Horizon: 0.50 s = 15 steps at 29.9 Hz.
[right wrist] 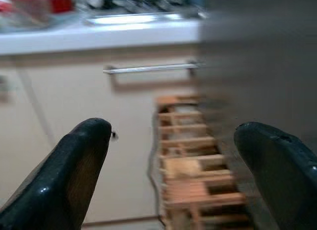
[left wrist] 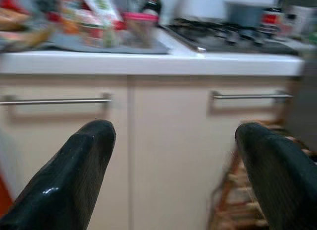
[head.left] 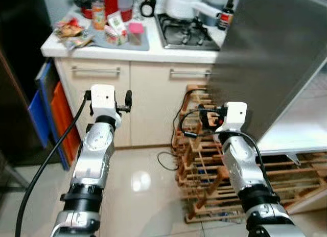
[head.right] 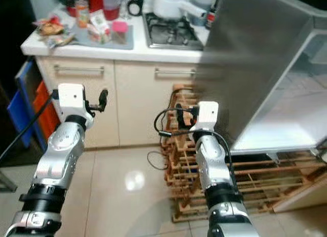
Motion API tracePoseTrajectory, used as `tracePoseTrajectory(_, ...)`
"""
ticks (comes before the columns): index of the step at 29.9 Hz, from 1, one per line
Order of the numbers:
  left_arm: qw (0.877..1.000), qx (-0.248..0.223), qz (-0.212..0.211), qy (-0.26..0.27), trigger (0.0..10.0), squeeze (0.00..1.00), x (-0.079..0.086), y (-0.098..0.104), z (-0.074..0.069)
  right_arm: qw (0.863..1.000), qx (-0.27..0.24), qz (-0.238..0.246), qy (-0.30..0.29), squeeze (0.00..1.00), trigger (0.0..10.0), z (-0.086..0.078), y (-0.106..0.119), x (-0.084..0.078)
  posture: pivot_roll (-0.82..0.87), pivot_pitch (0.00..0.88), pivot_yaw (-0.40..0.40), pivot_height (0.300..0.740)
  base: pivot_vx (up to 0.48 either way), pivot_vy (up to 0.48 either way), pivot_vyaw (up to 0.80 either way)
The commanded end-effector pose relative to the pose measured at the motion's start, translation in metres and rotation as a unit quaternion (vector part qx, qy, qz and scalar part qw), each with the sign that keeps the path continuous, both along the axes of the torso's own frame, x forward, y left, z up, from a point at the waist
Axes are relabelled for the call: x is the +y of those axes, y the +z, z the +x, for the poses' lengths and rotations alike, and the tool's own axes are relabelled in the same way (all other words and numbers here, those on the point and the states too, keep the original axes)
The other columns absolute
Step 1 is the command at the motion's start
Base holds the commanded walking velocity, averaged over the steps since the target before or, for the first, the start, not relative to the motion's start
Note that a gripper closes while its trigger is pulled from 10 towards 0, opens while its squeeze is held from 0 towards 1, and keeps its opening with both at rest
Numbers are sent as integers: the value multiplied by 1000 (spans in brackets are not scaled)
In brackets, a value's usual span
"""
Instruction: Restocking fridge
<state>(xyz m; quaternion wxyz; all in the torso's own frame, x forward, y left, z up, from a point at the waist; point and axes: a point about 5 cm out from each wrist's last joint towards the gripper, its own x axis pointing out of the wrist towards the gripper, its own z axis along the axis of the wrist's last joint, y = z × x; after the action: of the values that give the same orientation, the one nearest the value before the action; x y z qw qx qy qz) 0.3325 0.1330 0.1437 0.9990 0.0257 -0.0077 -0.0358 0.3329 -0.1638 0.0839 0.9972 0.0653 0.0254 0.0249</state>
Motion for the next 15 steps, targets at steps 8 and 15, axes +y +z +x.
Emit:
tracePoseTrajectory(8,999,-19,35,-6,10000,0,12,20,6,1000,-17,18,-15,43,10000,2,2,8,67,0,-9,740,469,0,0)
tracePoseTrajectory(15,999,-18,33,-7,10000,0,13,20,2,999,-21,39,-17,71,10000,5,3,18,75,0,24,740,134,0,100)
